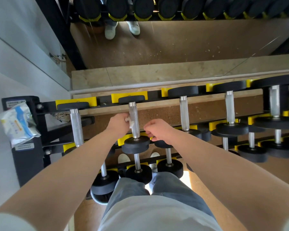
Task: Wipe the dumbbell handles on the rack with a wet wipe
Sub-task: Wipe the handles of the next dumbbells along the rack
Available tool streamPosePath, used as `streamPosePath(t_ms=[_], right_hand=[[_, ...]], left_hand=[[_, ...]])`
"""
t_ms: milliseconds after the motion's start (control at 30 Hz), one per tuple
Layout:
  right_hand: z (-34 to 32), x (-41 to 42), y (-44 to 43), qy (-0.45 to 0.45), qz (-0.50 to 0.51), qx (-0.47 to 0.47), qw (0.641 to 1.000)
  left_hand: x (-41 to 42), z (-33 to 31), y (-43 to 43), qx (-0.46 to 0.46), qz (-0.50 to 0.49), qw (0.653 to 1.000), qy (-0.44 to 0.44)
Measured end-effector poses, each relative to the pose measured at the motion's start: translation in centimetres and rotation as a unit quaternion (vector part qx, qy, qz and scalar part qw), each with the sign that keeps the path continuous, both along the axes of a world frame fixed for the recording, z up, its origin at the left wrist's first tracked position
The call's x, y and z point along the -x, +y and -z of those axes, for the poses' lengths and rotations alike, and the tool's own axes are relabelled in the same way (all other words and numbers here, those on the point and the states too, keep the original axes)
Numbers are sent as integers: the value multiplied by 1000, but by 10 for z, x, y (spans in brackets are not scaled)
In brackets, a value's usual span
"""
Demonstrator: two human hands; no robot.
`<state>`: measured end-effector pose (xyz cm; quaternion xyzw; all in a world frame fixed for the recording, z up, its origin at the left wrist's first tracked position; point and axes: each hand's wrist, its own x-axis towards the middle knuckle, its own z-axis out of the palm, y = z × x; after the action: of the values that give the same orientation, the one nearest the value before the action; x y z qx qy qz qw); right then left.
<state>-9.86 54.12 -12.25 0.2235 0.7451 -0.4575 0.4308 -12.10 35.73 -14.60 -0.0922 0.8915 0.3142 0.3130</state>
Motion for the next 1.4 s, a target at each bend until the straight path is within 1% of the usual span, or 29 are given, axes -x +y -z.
streamPosePath(t_ms=[33, 67, 100, 133, 167, 200, 233, 267, 300, 333, 367, 400, 433, 500, 533, 567, 633, 700, 733, 800, 867, 900, 933, 1000, 1033, 1100, 1200, 1333, 1400], right_hand=[[0, 0, 2, 1, -2, 1, 1000], [1, -1, 3, 1, -3, 1, 1000], [1, -1, 4, 0, -4, 0, 1000], [2, -2, 6, -3, -7, -3, 1000], [2, -4, 7, -7, -10, -7, 1000], [3, -5, 8, -12, -13, -10, 1000], [3, -7, 9, -16, -15, -14, 1000], [2, -8, 10, -18, -17, -17, 1000], [1, -8, 11, -18, -17, -16, 1000], [0, -8, 12, -18, -17, -14, 1000], [0, -8, 13, -17, -15, -11, 1000], [0, -7, 13, -16, -14, -10, 1000], [1, -6, 13, -15, -13, -11, 1000], [2, -5, 12, -13, -12, -14, 1000], [2, -4, 11, -13, -12, -14, 1000], [1, -4, 11, -13, -14, -15, 1000], [-1, -4, 9, -13, -22, -20, 999], [-1, -4, 8, -11, -32, -23, 999], [0, -4, 7, -8, -35, -24, 999], [1, -2, 6, -5, -34, -23, 999], [2, -1, 6, -4, -36, -24, 999], [1, -1, 6, -4, -37, -26, 999], [1, 0, 5, -2, -37, -28, 999], [-1, 0, 4, 1, -40, -31, 999], [-1, 1, 3, 2, -43, -32, 999], [-1, 1, 3, 4, -49, -36, 998], [-2, 1, 3, 3, -52, -33, 998], [-2, 2, 3, 3, -44, -28, 999], [-2, 2, 3, 3, -42, -26, 999]], left_hand=[[-6, -3, 2, 58, 96, 994, -11], [-10, -6, 3, 99, 166, 981, -23], [-12, -8, 3, 116, 202, 972, -33], [-11, -7, 3, 111, 198, 973, -43], [-8, -3, 1, 75, 152, 984, -53], [-4, 1, -1, 12, 58, 996, -67], [2, 3, -3, -75, -66, 991, -86], [10, 4, -4, -168, -188, 963, -97], [17, 2, -4, -250, -280, 921, -102], [24, -1, -3, -310, -329, 886, -106], [27, -5, -1, -340, -343, 868, -113], [26, -9, 0, -347, -331, 868, -127], [23, -13, 0, -332, -298, 882, -152], [12, -10, -1, -245, -189, 927, -213], [7, -6, -2, -203, -135, 939, -243], [4, -4, -1, -181, -104, 940, -270], [7, -4, 0, -178, -86, 935, -296], [16, -7, 1, -210, -104, 934, -269], [21, -9, 3, -243, -145, 930, -234], [33, -15, 5, -301, -259, 903, -165], [35, -13, 4, -327, -315, 880, -137], [31, -13, 2, -329, -313, 879, -146], [25, -10, 0, -317, -295, 886, -168], [9, -8, -2, -242, -210, 920, -225], [2, -8, -1, -211, -170, 930, -248], [-3, -8, 1, -205, -160, 929, -262], [9, -7, 1, -265, -208, 909, -244], [34, -10, 4, -345, -357, 856, -147], [30, -17, 7, -367, -368, 839, -161]])
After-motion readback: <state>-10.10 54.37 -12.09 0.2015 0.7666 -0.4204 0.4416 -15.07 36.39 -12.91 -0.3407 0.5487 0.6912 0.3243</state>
